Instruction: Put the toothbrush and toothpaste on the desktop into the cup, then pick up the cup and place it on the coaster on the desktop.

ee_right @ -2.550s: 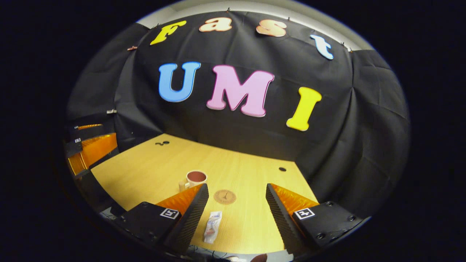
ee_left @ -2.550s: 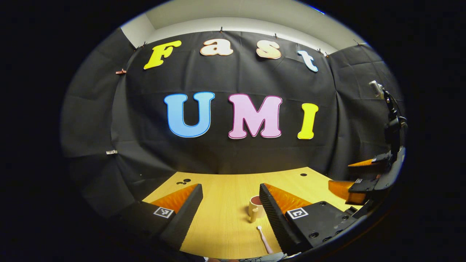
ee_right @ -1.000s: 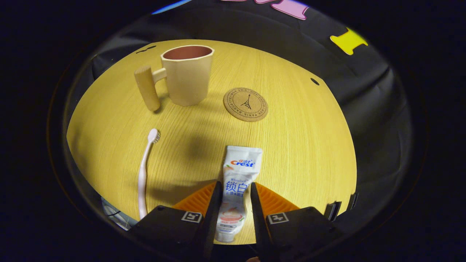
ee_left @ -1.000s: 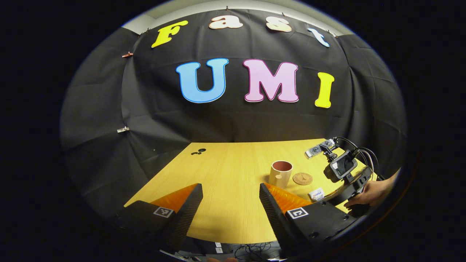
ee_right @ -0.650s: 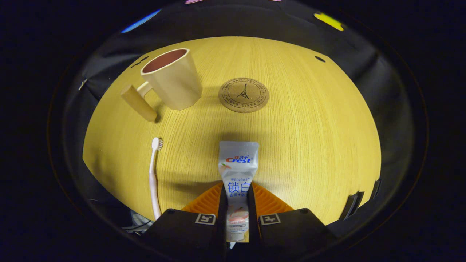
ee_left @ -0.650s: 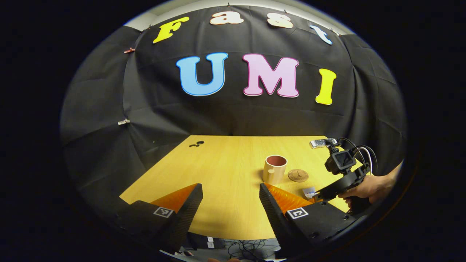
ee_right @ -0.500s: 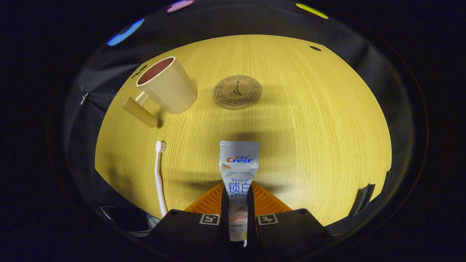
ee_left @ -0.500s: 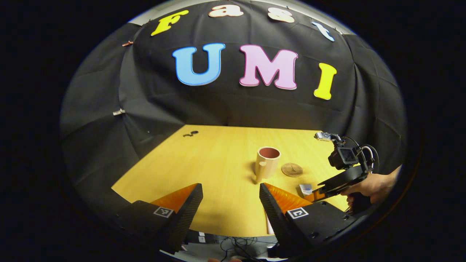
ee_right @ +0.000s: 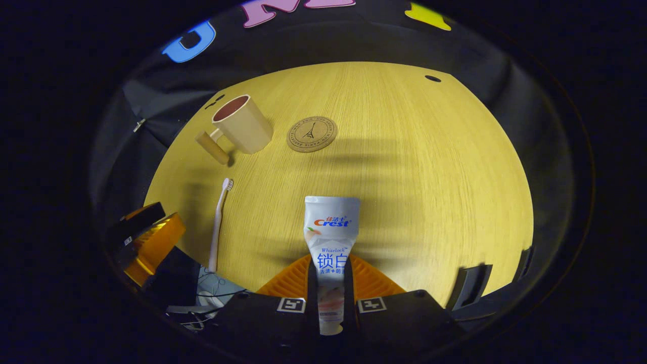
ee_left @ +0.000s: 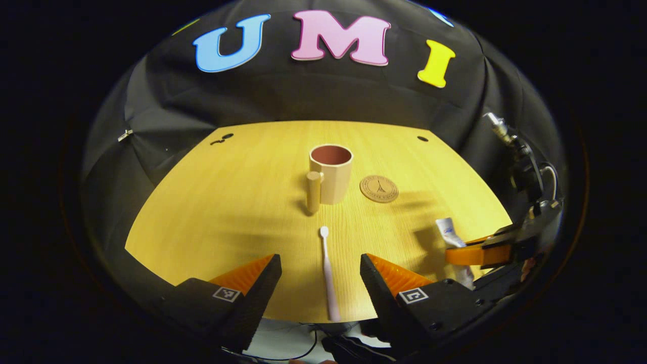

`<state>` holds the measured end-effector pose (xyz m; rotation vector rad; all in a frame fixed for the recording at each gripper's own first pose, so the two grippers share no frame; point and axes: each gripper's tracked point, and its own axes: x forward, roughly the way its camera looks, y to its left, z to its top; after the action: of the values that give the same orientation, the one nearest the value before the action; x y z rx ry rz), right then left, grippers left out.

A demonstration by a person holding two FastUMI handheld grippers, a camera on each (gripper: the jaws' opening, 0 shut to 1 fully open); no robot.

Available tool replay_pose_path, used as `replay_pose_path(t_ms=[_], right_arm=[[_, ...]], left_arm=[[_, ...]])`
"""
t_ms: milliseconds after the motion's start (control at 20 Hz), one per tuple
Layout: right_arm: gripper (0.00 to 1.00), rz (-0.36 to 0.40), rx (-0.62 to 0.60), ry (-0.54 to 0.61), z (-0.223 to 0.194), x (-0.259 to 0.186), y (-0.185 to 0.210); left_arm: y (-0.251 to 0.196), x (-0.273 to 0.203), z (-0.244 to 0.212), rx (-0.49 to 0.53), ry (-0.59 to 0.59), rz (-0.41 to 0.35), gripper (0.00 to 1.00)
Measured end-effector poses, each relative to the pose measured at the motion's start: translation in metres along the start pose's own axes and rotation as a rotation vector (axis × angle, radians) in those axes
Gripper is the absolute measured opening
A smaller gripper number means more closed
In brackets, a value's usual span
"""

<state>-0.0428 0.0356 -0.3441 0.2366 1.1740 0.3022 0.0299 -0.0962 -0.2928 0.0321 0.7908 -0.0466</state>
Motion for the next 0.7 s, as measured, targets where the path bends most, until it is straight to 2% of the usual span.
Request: replay_pose_path(t_ms=[550,700], right_arm=[[0.22,0.04,0.052,-0.012,0.002,-0.024,-0.048],[0.22,0.054,0.066,-0.003,0.003,-0.025,-0.056]], left_arm=[[-0.008,0.066,-0.023,0.015,0.232,0.051,0.95],[-0.006,0.072,-0.027,0.016,0.271,0.073,0.87]])
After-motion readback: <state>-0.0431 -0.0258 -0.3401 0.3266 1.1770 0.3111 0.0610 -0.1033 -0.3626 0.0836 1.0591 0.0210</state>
